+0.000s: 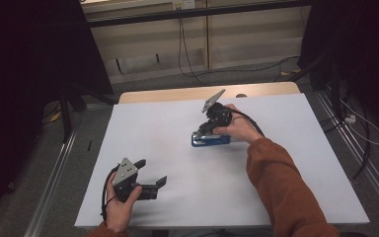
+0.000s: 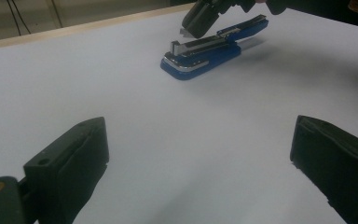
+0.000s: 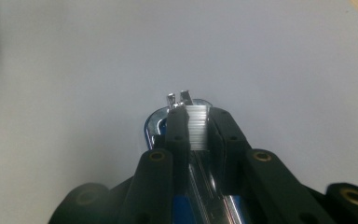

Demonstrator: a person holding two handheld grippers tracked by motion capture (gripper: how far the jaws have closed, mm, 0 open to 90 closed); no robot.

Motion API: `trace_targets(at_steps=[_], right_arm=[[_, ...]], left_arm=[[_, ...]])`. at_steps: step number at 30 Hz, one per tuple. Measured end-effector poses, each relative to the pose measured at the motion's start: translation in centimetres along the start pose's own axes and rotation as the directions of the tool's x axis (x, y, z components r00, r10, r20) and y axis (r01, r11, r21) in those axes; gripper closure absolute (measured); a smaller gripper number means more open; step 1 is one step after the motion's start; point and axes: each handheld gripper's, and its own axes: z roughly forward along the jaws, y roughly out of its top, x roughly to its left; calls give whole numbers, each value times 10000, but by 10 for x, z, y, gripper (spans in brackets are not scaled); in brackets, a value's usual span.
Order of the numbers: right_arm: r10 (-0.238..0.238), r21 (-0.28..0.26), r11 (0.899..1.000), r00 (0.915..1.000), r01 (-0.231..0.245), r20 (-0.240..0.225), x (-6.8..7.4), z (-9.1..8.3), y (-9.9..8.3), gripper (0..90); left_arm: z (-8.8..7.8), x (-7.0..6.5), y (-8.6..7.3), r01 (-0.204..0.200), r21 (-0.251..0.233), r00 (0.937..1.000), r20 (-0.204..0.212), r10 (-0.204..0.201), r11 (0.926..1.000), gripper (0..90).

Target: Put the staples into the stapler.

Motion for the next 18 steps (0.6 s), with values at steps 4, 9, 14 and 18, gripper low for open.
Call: trace_targets(at_steps=[4, 9, 14, 18], right_arm=[[-391, -53, 9992, 9992, 391, -2, -1, 1, -2, 791], [-832, 168, 9964, 9965, 832, 30, -2, 1, -3, 790], [-1049, 161, 9943, 9942, 1053, -216, -5, 1, -6, 790], [-1117, 115, 9936, 9929, 1123, -400, -6, 3, -6, 790]], left_arm=[[0, 0, 0, 31, 4, 10000, 2, -31, 10000, 46], [0, 0, 0, -23, -11, 10000, -8, 23, 10000, 46], [0, 0, 0, 57, 25, 10000, 2, -57, 10000, 46], [0, -1, 0, 3, 4, 10000, 33, -3, 10000, 46]])
